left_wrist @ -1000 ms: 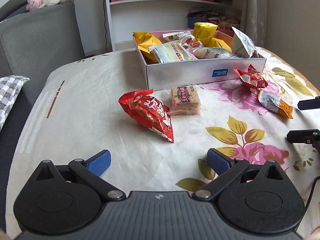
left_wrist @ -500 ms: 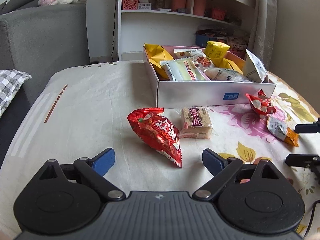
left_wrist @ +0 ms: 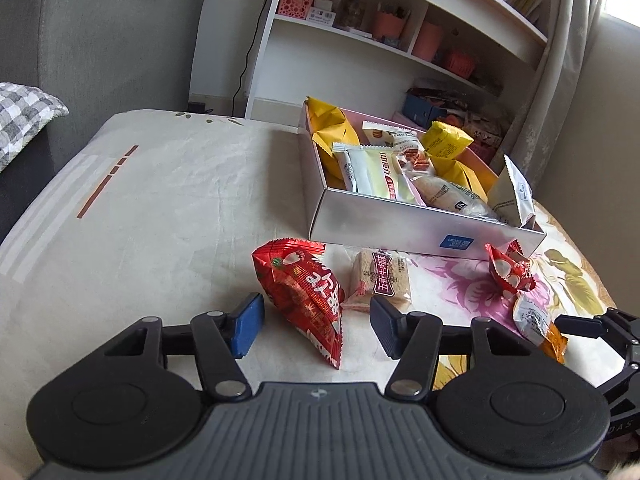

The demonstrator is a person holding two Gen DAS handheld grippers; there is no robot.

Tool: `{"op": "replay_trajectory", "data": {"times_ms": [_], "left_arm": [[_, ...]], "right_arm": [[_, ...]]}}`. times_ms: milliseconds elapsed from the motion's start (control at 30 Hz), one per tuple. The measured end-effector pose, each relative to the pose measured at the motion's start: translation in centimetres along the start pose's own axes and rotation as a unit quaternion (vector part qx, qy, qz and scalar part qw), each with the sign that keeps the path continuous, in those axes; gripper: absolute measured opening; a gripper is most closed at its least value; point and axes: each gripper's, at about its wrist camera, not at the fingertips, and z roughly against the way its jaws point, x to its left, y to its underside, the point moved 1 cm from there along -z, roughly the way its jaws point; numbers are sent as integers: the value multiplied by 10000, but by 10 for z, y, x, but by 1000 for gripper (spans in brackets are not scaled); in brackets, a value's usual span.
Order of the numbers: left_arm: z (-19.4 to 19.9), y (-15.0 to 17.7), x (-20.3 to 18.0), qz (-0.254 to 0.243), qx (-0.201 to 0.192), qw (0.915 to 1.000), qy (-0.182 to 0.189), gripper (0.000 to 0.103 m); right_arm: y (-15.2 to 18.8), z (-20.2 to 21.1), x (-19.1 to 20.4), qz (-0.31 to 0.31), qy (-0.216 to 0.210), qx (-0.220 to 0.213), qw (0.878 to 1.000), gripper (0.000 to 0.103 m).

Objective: Organize snacks
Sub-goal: 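Grasp the red snack bag with the left tool while the right tool grasps the orange-and-white pack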

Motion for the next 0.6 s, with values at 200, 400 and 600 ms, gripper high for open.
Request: {"op": "replay_trajectory", "data": {"times_ms": [200,400,600], "left_arm": [[-1,-2,2,241,10,9997,36,45],[-2,-7,2,429,44,9990,67,43],[-5,-10,-1,524,89,9986,6,47]], "right_arm": [[-2,-1,3,97,-15,33,9999,100],[-9,-3,5,154,-43,83,9998,90],[-12,-6,8,170,-46,59,9998,82]]}}
